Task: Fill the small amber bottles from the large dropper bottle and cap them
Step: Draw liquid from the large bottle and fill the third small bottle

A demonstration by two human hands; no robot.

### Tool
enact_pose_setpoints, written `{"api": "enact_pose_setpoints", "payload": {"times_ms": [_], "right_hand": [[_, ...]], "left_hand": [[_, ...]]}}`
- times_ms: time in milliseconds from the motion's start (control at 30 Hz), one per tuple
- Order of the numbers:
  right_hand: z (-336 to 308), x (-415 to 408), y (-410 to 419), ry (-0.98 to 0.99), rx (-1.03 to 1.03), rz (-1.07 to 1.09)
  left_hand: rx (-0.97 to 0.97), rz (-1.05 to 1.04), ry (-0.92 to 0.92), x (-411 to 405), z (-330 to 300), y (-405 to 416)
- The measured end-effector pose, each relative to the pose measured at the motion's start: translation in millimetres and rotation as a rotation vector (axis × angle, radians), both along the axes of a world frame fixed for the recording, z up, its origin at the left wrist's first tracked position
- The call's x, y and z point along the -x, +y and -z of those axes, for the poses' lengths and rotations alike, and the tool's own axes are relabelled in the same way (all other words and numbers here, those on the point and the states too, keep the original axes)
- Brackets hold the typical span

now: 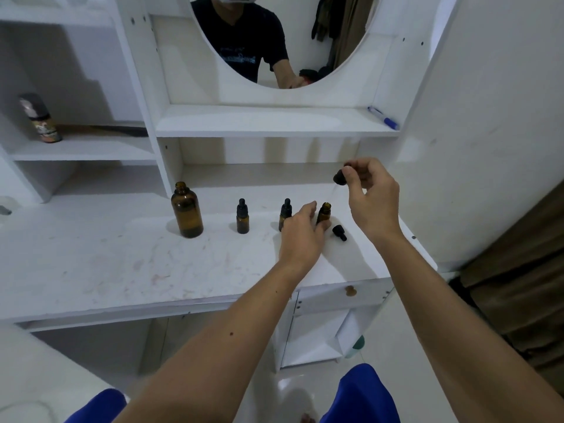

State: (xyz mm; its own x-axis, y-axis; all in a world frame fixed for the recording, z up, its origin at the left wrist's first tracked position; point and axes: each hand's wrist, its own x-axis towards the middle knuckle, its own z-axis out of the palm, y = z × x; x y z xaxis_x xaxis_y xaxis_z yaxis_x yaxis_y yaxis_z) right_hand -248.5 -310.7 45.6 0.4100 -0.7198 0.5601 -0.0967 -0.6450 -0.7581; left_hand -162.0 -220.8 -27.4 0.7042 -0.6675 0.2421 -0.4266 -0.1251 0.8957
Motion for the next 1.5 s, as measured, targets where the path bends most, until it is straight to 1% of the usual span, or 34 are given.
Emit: {"api": "enact_pose_setpoints", "payload": {"times_ms": [233,333,433,533,700,800,1033,1233,1333,1500], "right_hand": [[-40.0,-1.0,13.8,-0.133,0.051,0.013],[-53.2,-11.3,32.5,-0.200,0.029,-0.029],[-57.8,-31.3,55.3,-0.259,-0.014,-0.115],[-58.1,-59.5,77.3,-0.280,-0.064,-0.186],[-57.6,-103.0,117.9,-0.294,-0.154,-0.311],[-56.1,-122.2,133.2,-0.260,-0.146,-0.341],[-46.0,-143.5,139.5,-0.176,-0.097,-0.338],[-40.1,-156.9,142.1,-0.126,-0.075,-0.384],[-41.9,-163.6,144.7,-0.085,-0.011,-0.398],[-33.0,-173.9,149.2,0.042,0.116,-0.400]], "left_hand": [[-0.003,0.067,0.049,-1.0,3.0,44.2],[0.010,0.095,0.092,-8.6,2.5,81.2],[0.014,0.093,0.150,-25.2,1.4,127.5],[0.023,0.005,0.173,-50.6,-0.6,173.2],[0.073,-0.270,0.182,-97.1,-3.1,225.4],[0.075,-0.355,0.193,-118.2,-2.9,231.6],[0.051,-0.259,0.194,-140.8,-6.4,207.7],[0.048,-0.238,0.122,-148.0,-3.6,194.3],[0.032,-0.258,0.108,-148.8,-4.5,192.2],[0.049,-0.259,0.103,-149.5,-2.5,191.0]]}}
